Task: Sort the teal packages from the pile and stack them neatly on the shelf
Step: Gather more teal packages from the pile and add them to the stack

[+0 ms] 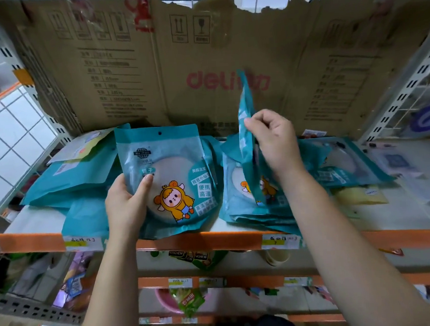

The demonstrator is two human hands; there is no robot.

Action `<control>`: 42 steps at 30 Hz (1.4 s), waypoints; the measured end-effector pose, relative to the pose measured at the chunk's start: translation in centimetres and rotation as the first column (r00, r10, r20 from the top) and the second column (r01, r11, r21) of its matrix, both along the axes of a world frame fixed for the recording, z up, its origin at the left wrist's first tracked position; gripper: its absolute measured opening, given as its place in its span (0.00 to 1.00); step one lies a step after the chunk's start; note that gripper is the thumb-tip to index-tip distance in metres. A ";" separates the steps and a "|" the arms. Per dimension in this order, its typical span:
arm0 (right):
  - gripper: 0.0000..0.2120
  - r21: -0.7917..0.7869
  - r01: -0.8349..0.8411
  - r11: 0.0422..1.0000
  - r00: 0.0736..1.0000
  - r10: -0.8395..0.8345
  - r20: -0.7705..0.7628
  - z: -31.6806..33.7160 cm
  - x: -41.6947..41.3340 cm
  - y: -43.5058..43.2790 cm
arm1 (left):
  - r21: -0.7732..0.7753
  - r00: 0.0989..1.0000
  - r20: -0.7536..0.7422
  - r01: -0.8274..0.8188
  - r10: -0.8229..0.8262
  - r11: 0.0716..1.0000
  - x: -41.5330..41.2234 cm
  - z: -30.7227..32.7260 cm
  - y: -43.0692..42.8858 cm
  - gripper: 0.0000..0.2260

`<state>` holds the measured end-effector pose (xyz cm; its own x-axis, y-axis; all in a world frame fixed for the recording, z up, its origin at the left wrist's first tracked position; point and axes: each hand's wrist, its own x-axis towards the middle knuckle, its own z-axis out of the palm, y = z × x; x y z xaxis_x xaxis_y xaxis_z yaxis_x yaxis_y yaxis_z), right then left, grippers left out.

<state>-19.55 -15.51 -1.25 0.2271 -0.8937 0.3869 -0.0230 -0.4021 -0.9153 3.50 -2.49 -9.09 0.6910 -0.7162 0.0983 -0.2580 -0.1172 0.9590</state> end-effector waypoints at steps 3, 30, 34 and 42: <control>0.11 0.197 -0.168 0.966 0.922 0.083 0.379 0.5 -1.8 0.1 | 0.001 1.000 0.012 0.013 -0.013 1.000 -0.4 0.1 -0.1 0.18; 0.06 0.428 0.465 0.775 0.884 -0.382 -0.270 -7.3 -16.3 3.5 | -0.244 0.963 -0.211 0.117 -0.170 0.963 -5.2 2.4 -2.3 0.07; 0.07 0.489 0.484 0.726 0.874 -0.434 -0.219 -8.3 -22.2 4.6 | -0.228 0.918 -0.255 0.249 -0.304 0.941 -11.2 2.4 -5.0 0.05; 0.10 0.525 0.601 0.603 0.773 -0.605 -0.191 -9.7 -38.6 7.9 | -0.197 0.817 -0.333 0.428 -0.471 0.882 -28.6 1.7 -9.5 0.07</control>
